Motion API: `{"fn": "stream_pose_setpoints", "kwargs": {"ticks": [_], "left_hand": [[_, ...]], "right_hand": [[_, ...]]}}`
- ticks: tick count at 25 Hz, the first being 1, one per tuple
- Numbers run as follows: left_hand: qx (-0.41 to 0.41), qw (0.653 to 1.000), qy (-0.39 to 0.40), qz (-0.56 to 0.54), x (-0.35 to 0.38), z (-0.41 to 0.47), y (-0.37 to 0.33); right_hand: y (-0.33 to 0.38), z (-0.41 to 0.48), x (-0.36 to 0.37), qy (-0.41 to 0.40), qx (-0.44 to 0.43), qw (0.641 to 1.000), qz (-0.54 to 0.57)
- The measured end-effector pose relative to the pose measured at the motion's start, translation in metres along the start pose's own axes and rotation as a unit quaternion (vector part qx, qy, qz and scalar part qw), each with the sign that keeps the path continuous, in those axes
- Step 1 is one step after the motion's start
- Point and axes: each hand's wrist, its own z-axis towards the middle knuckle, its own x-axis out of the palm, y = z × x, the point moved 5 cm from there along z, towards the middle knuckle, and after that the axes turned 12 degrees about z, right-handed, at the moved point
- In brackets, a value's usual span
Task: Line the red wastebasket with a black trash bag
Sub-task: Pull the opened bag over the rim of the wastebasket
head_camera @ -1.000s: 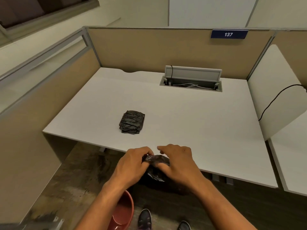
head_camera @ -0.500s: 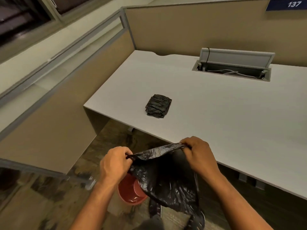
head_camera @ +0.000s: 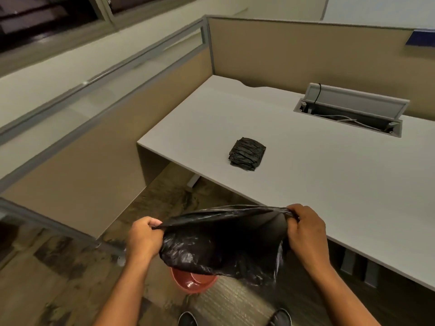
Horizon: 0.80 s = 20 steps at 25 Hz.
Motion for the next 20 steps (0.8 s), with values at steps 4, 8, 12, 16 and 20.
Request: {"fn": "stream_pose_setpoints", "kwargs": {"ticks": [4, 8, 12, 16, 20], "left_hand": [[-0.015, 0.987, 0.019, -0.162, -0.027, 0.026, 0.044], [0.176, 0.957, -0.154, -0.17, -0.085, 0.023, 0.051], [0.429, 0.868, -0.224, -0.108, -0.095, 0.025, 0.073], [0.258, 0.963, 0.014, 0.073, -0.041, 0.078, 0.133], [0.118, 0.987, 0.105, 0.026, -0.021, 0.106, 0.183]], "right_hand": [[0.038, -0.03, 0.045, -0.019, 0.01, 0.999, 0.036], [0.095, -0.069, 0.079, -0.129, -0.098, 0.982, 0.101], [0.111, -0.101, 0.136, -0.111, -0.155, 0.979, 0.07], [0.052, -0.101, 0.201, 0.046, 0.068, 0.996, -0.033], [0.014, -0.098, 0.217, -0.007, 0.178, 0.984, 0.025]]}}
